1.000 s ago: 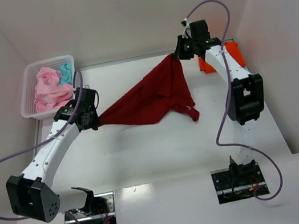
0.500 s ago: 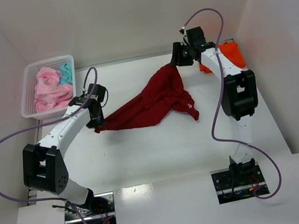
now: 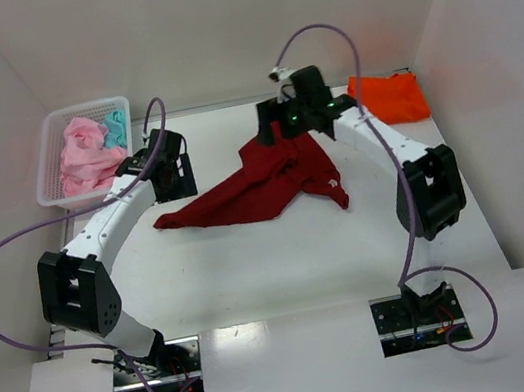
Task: Fold and stack the t-shirts
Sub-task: Flatten out the tshirt
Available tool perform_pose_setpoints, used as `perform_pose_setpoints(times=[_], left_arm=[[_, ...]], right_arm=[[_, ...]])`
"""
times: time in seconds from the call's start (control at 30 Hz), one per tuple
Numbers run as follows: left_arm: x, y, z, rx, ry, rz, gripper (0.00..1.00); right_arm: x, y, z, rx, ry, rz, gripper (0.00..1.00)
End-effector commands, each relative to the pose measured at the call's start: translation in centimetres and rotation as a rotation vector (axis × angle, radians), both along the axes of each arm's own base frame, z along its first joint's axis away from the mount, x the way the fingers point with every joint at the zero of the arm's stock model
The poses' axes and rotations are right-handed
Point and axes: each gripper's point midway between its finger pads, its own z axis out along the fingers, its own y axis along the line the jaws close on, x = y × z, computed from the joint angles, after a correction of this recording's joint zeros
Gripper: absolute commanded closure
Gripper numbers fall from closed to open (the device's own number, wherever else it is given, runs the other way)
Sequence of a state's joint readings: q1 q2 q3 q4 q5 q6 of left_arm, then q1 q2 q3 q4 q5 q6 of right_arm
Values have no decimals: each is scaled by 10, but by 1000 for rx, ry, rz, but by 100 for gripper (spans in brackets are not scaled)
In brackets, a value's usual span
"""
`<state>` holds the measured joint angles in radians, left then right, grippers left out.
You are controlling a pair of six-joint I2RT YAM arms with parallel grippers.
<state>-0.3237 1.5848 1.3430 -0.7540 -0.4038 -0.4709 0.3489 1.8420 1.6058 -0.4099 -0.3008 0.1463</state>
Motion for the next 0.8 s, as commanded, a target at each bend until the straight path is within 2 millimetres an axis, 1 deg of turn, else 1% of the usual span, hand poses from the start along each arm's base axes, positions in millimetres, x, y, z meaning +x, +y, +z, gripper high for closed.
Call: perform_pose_setpoints(times=[0.0,0.03,0.07,0.17,0.2,0.27,0.3,0.37,0.4,0.43,0.47,0.53,0.57,0.63,0.7,0.73,0.77], left_arm=[[17,-7,17,-30,-70,-21,3],[17,-7,18,-30,-70,-21,3],[19,-9,18,-41,-76,-27,1],[21,-10,23,-47,-95,-27,1],[20,-9,27,-51,-107,-27,1],[17,-2,24,-40,-101,-11,1],[16,-4,27,-51,-109,-16,1],[11,6,22,-40,-93,-2,1],[11,5,25,-50,-99,-7,0],[9,9,21,-47,-91,2,0],[9,9,25,-49,-100,2,0],[7,13,24,-49,-100,11,0],[7,13,24,-49,-100,11,0],[7,18,27,-58,-107,24,0],[6,22,24,-64,-96,31,0],[6,24,23,-70,-95,38,0],[5,25,26,-73,-103,38,0]], right_arm=[[-29,49,-22,-97,-37,121,0],[-39,65,-28,-117,-41,159,0],[-45,70,-37,-141,-34,180,0],[-50,75,-52,-207,-52,173,0],[-47,72,-57,-224,-50,157,0],[-45,68,-66,-246,-46,139,0],[-41,63,-66,-268,-55,111,0],[-36,60,-69,-286,-64,86,0],[-32,58,-74,-299,-64,73,0],[-31,56,-74,-315,-74,69,1],[-28,57,-78,-325,-73,77,3],[-25,58,-85,-342,-73,90,6],[-23,59,-81,-337,-82,89,8],[-23,62,-90,-342,-74,107,9],[-21,64,-86,-338,-85,121,9],[-22,64,-91,-343,-77,123,9],[-23,66,-91,-337,-75,131,10]])
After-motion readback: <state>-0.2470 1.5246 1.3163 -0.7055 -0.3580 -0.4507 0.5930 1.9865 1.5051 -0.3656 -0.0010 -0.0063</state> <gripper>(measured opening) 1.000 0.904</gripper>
